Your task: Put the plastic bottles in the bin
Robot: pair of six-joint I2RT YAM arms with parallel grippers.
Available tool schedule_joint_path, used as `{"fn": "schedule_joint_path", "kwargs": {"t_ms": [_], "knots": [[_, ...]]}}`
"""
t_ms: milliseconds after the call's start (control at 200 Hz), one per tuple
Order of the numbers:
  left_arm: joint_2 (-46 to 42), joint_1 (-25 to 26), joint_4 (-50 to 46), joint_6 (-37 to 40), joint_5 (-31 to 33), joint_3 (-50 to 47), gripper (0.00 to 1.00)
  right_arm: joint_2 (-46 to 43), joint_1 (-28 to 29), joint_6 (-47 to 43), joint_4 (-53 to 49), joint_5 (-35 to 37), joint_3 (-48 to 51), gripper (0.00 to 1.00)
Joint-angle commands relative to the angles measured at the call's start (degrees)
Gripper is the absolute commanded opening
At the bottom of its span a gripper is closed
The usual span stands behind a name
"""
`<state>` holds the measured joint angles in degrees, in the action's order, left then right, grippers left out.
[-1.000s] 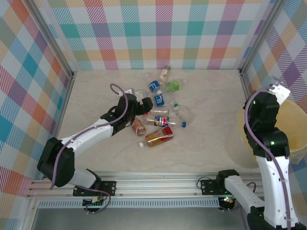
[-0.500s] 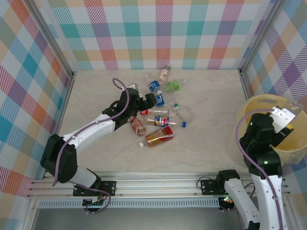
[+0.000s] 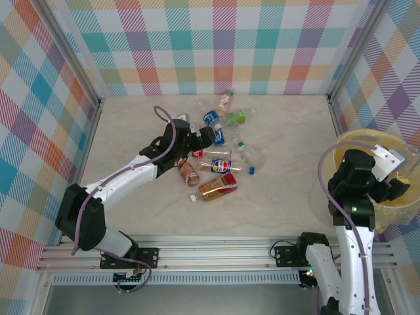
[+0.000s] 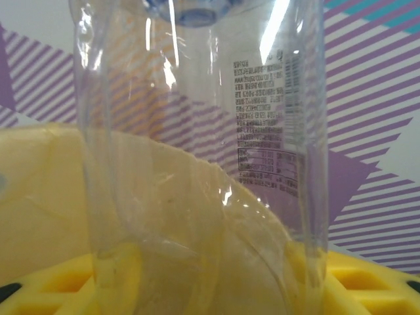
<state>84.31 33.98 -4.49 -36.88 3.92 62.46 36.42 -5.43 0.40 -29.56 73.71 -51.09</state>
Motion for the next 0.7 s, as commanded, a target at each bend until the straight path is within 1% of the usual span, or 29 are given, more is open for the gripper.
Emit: {"fn": "schedule_joint_path", "kwargs": {"t_ms": [0,95,165,240,350,425,500,550,605,625,660,695], "knots": [[-0.64,-0.49,-1.03,-0.45,0.57,0.25,1.0,-0.3,-1.15,-1.56,3.52,0.68,-0.19,0.62],[-0.56,-0.5,-0.97,-0.43,0.97,-0.05,1.0,-0.3,-1.26,-1.74,3.39,0.52,-0.4,0.67],[-0.12,-0.5,-0.99,-0.43,0.51,0.21,1.0,-0.01,-1.37,-1.72,3.33,0.61,-0.46,0.76],[0.28,-0.5,-0.96,-0.42,0.19,0.51,1.0,-0.16,-1.51,-0.42,2.31,0.72,-1.0,0.83],[0.42,-0.51,-1.14,-0.36,0.68,0.56,1.0,-0.18,-1.56,0.7,1.02,0.4,-2.16,0.87],[0.47,-0.49,-1.49,-0.38,1.12,0.73,1.0,0.46,-1.51,2.09,-1.87,-2.5,-4.01,0.89],[0.52,-0.49,-1.99,-0.51,1.69,0.74,1.0,1.31,-1.51,6.09,-7.18,-11.75,-7.47,0.92],[0.44,-0.49,-2.72,-0.79,2.45,0.83,1.0,1.62,-1.51,7.84,-8.99,-20.33,-9.6,0.94],[0.47,-0.53,-4.22,-1.26,3.71,1.12,1.0,1.93,-1.51,8.08,-8.39,-32.02,-10.95,0.95],[0.43,-0.49,-4.78,-1.42,4.16,1.18,1.0,2.23,-1.51,8.12,-7.94,-37.29,-11.46,0.96],[0.33,-0.53,-5.73,-1.82,4.91,1.26,1.0,3.15,-1.5,8.63,-7.34,-44.88,-12.41,1.0],[0.19,-0.49,-6.9,-2.37,5.77,1.26,1.0,4.64,-1.51,9.09,-7.1,-52.04,-13.67,1.0]]}}
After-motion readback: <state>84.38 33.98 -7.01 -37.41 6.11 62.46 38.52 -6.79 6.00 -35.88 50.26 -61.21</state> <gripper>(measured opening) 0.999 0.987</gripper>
